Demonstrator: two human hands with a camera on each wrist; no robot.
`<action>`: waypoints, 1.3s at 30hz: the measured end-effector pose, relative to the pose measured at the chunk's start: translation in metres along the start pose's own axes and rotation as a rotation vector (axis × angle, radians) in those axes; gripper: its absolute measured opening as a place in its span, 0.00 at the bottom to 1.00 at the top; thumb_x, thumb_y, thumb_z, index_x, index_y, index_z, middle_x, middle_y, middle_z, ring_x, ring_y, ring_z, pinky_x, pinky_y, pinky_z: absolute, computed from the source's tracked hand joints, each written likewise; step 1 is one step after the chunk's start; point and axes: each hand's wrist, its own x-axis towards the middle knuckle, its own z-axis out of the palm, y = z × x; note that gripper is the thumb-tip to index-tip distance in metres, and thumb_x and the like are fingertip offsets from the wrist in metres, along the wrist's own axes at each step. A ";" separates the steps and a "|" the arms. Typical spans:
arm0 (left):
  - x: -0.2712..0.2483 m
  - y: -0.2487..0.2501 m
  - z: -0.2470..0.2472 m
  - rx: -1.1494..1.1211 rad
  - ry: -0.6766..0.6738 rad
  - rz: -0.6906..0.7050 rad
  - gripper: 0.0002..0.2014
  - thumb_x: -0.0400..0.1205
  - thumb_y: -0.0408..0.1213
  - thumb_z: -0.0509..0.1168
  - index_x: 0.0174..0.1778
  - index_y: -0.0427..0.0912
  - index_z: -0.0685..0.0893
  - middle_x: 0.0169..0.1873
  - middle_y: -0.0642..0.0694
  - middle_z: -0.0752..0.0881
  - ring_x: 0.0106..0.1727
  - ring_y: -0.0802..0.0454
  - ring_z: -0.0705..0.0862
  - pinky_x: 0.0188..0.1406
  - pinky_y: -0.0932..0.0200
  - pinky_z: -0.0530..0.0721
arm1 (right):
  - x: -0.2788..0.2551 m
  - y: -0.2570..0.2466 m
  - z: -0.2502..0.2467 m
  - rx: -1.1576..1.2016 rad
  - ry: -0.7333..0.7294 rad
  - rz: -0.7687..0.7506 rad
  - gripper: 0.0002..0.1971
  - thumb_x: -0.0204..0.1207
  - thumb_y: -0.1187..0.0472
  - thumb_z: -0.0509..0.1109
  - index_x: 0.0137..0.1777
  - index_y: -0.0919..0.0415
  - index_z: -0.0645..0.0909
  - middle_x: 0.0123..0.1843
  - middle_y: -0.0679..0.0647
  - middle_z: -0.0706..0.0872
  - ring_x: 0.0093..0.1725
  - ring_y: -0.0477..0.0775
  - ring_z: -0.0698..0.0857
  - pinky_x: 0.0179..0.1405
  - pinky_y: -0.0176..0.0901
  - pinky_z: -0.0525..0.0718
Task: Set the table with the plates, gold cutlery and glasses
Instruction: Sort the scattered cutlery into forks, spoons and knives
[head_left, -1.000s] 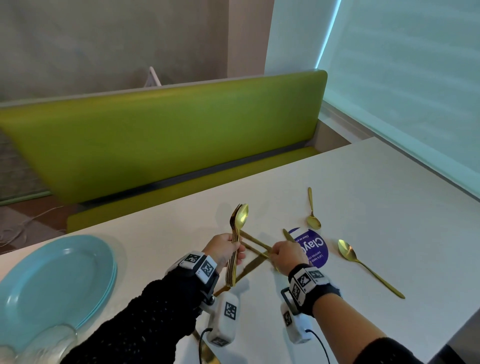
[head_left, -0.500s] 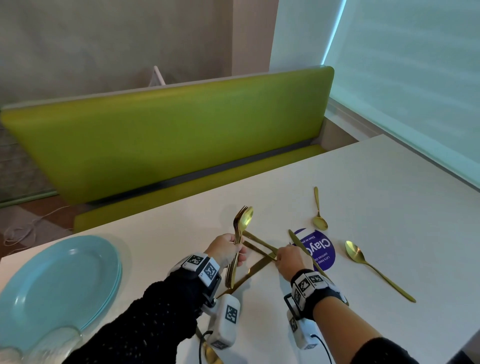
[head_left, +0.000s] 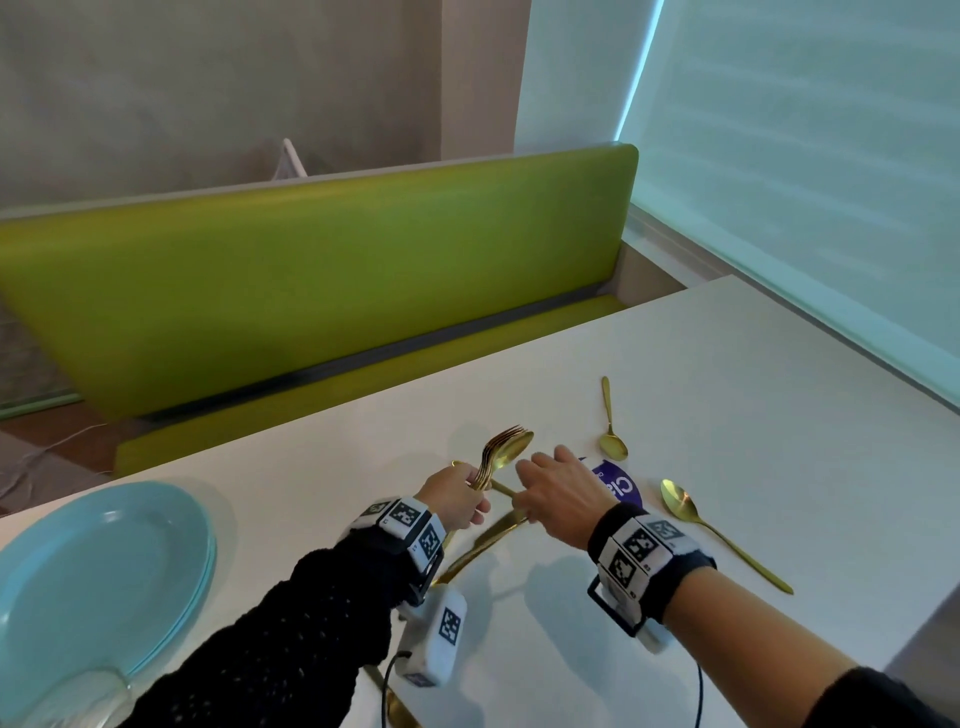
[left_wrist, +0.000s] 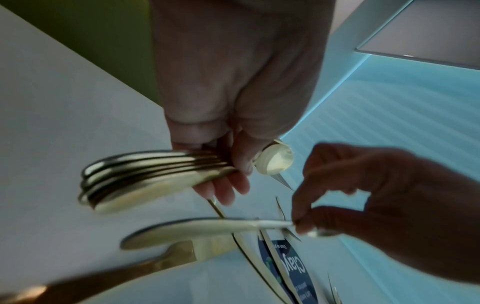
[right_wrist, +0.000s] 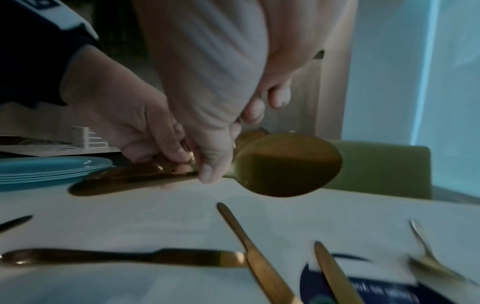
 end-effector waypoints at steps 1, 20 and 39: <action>-0.001 0.001 0.003 0.005 -0.029 0.003 0.10 0.84 0.29 0.53 0.55 0.41 0.77 0.36 0.48 0.82 0.33 0.55 0.79 0.33 0.65 0.78 | 0.000 0.000 -0.004 -0.022 0.007 -0.005 0.07 0.58 0.53 0.83 0.33 0.46 0.87 0.35 0.49 0.81 0.36 0.50 0.81 0.34 0.42 0.74; -0.010 0.009 0.029 0.028 -0.261 0.052 0.13 0.83 0.26 0.58 0.62 0.29 0.78 0.39 0.47 0.84 0.38 0.56 0.83 0.44 0.63 0.84 | -0.007 0.009 0.002 0.003 0.078 -0.081 0.14 0.42 0.56 0.88 0.23 0.47 0.85 0.24 0.48 0.78 0.24 0.49 0.78 0.21 0.36 0.72; 0.012 0.025 0.050 -0.220 -0.178 -0.073 0.07 0.85 0.26 0.57 0.45 0.39 0.77 0.38 0.43 0.81 0.39 0.51 0.82 0.42 0.59 0.82 | -0.076 0.085 0.082 0.492 -0.006 1.013 0.14 0.81 0.55 0.61 0.62 0.55 0.80 0.60 0.53 0.83 0.61 0.55 0.82 0.62 0.46 0.75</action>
